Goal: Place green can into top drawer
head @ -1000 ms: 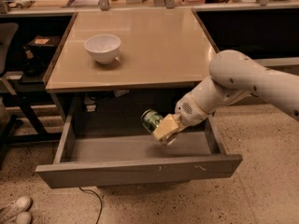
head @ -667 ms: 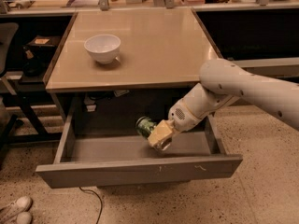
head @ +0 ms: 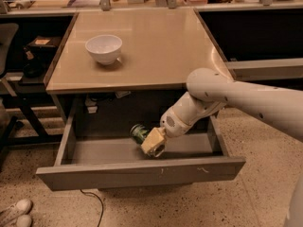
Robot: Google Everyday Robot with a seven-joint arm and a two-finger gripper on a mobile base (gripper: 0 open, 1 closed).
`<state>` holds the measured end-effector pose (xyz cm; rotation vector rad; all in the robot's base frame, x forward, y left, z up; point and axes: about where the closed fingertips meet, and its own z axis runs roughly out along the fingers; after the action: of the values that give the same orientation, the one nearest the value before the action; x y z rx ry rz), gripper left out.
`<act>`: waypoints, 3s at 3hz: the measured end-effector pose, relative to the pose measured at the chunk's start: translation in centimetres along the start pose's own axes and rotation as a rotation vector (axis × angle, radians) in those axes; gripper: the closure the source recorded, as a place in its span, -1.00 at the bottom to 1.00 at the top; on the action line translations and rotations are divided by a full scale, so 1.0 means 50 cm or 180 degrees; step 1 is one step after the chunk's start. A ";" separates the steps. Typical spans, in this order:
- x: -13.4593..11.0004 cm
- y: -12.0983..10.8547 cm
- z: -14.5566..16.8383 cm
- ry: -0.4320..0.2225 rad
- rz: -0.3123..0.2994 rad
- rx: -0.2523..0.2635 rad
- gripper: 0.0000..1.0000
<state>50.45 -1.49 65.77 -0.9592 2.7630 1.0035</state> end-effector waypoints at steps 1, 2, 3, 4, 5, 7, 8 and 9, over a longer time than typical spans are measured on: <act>-0.012 -0.007 0.027 0.0009 -0.0003 0.0036 1.00; -0.022 -0.017 0.046 0.0022 0.0013 0.0080 1.00; -0.036 -0.037 0.088 0.0027 0.0076 0.0143 1.00; -0.040 -0.040 0.099 0.0056 0.0102 0.0149 1.00; -0.040 -0.040 0.100 0.0056 0.0102 0.0149 0.62; -0.039 -0.040 0.100 0.0057 0.0102 0.0148 -0.31; -0.039 -0.040 0.100 0.0057 0.0102 0.0148 -0.77; -0.039 -0.040 0.100 0.0057 0.0102 0.0148 -1.00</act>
Offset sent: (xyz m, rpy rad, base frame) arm 0.0189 0.0185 -0.0294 -0.0449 -0.0142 -0.0203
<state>52.38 1.36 61.20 -0.9253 2.8118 0.9349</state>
